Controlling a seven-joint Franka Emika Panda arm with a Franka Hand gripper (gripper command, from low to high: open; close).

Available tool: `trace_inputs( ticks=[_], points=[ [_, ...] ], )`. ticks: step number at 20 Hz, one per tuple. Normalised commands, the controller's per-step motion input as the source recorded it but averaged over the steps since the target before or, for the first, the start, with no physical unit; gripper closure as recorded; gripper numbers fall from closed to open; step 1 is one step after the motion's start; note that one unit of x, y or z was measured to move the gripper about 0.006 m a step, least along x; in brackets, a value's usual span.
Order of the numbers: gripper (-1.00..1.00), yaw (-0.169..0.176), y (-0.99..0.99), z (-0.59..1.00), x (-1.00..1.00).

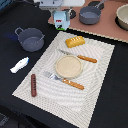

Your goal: Interact with the objects in diverse but meaningful ways.

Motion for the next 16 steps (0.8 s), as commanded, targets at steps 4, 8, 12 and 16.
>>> trace_inputs(
  ticks=[4,8,12,16],
  points=[
    [1.00,0.037,-0.80,0.02,0.31],
    [1.00,0.058,-0.78,0.00,0.37],
    [1.00,0.037,-0.61,-0.05,0.24],
    [1.00,0.000,-0.23,-0.11,0.14]
  ],
)
